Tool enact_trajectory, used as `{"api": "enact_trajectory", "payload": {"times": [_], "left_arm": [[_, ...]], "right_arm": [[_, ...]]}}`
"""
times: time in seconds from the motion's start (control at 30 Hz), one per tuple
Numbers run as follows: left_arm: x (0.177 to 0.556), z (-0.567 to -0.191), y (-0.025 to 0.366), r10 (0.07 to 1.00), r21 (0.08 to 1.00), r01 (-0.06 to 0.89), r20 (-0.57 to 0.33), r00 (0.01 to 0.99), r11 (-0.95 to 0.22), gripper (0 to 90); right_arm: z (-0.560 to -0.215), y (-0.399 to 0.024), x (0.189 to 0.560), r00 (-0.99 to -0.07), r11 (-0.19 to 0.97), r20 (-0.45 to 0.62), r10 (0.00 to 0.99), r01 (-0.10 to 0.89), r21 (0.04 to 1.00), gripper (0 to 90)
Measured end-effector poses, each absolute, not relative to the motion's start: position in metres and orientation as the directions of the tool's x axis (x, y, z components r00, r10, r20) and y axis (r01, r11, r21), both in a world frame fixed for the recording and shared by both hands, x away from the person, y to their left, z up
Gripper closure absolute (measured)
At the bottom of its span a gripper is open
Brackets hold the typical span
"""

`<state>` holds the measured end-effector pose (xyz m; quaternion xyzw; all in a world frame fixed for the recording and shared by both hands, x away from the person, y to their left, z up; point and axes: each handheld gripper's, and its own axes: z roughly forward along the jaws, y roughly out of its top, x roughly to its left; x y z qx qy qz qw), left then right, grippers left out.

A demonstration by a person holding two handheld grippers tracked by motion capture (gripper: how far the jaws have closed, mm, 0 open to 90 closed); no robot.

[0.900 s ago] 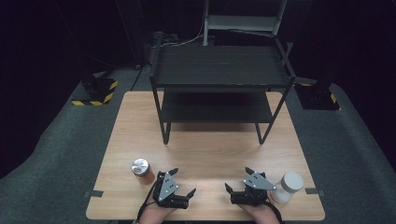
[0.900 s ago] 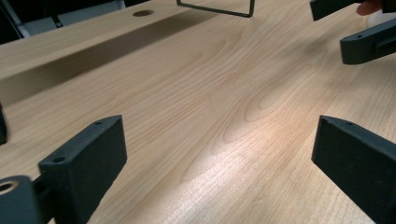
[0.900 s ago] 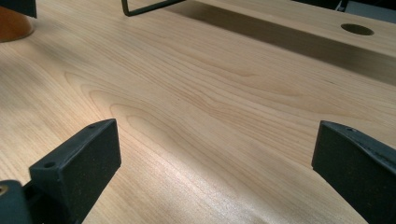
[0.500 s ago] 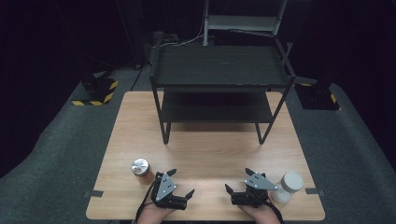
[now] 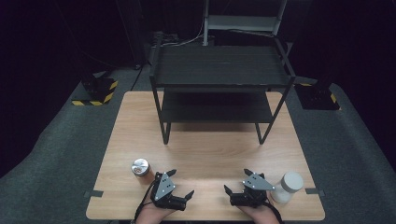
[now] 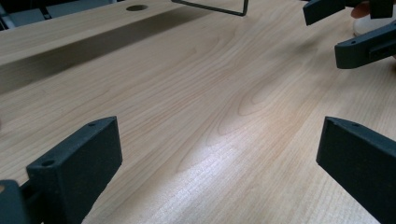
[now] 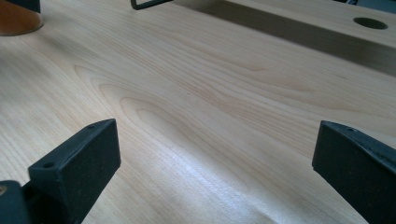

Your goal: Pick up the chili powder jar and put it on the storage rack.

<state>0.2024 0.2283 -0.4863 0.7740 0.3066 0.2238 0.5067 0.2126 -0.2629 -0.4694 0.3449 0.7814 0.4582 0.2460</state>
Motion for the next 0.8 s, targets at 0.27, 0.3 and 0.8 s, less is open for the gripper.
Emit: {"api": "enact_trajectory", "payload": {"times": [0.27,0.3,0.8], "left_arm": [[0.201,-0.488,0.233,0.706,0.934,0.246,0.009,0.708,-0.259,0.4],[0.200,-0.486,0.234,0.706,0.939,0.234,0.014,0.708,-0.253,0.4],[0.189,-0.467,0.248,0.708,0.960,0.184,0.020,0.706,-0.210,0.4]], "right_arm": [[-0.469,-0.262,0.213,-0.645,0.347,-0.068,0.761,0.315,0.883,1.0],[-0.469,-0.262,0.213,-0.646,0.347,-0.068,0.760,0.315,0.884,1.0],[-0.468,-0.262,0.213,-0.652,0.355,-0.074,0.755,0.312,0.881,1.1]]}}
